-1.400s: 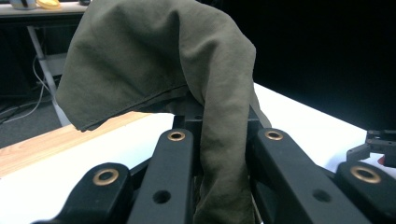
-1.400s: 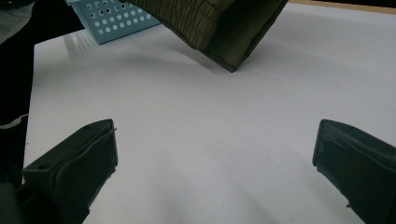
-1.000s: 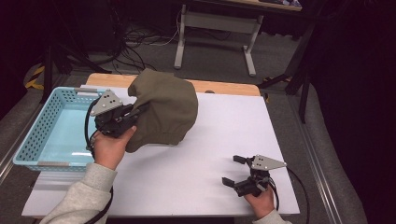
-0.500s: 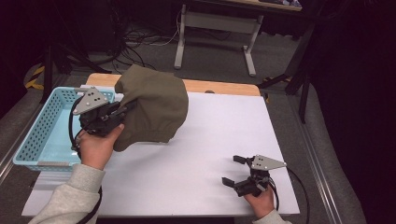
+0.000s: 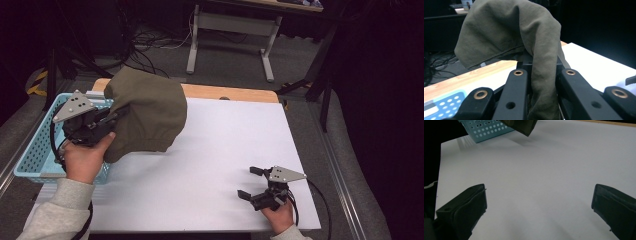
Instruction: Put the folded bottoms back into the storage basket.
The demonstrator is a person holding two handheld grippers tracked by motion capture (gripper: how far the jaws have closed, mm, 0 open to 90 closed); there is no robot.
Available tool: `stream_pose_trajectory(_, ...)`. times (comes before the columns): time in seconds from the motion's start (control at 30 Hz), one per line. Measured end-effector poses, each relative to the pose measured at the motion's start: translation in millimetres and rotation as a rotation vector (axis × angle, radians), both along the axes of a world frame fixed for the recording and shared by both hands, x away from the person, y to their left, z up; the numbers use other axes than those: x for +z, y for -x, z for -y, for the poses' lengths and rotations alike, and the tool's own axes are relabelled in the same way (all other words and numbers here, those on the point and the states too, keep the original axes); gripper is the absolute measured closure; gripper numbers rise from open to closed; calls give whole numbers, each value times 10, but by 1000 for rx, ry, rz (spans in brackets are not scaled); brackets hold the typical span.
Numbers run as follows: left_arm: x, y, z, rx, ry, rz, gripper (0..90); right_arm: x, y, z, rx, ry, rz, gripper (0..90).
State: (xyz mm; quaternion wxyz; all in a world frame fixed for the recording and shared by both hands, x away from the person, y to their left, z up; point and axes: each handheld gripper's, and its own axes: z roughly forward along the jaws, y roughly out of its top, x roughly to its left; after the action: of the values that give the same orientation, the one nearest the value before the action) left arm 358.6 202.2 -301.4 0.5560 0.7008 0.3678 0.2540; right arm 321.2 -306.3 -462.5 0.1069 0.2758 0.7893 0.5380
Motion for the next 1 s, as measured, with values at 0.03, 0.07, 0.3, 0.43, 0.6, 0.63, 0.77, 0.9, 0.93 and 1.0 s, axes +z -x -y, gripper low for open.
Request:
stream_pose_trajectory(0.03, 4, 8, -25, 2, 0, -2, 817, 0, 0, -1, 0, 1, 0, 3)
stream_pose_trajectory(0.07, 10, 15, -49, 5, 0, -2, 818, 0, 0, -2, 0, 2, 0, 3)
stream_pose_trajectory(0.3, 63, 70, -182, 18, -11, -5, 818, -1, 0, -3, -1, 3, 0, 3)
stream_pose_trajectory(0.43, 97, 104, -251, 23, -21, -6, 817, -1, 0, -3, -2, 3, 0, 4)
stream_pose_trajectory(0.6, 132, 135, -342, 30, -30, -14, 817, -2, -1, -5, -4, 3, -1, 3)
stream_pose_trajectory(0.63, 139, 142, -359, 33, -34, -16, 818, -2, -1, -5, -4, 4, -1, 3)
stream_pose_trajectory(0.77, 162, 172, -444, 37, -39, -21, 817, -3, -2, -5, -6, 4, -2, 4)
stream_pose_trajectory(0.9, 182, 199, -523, 43, -38, -27, 817, -3, -2, -7, -7, 6, -2, 4)
stream_pose_trajectory(0.93, 187, 207, -543, 44, -39, -27, 817, -3, -1, -7, -7, 6, -1, 4)
stream_pose_trajectory(1.0, 197, 224, -577, 50, -39, -28, 817, -3, -1, -8, -7, 8, -1, 3)
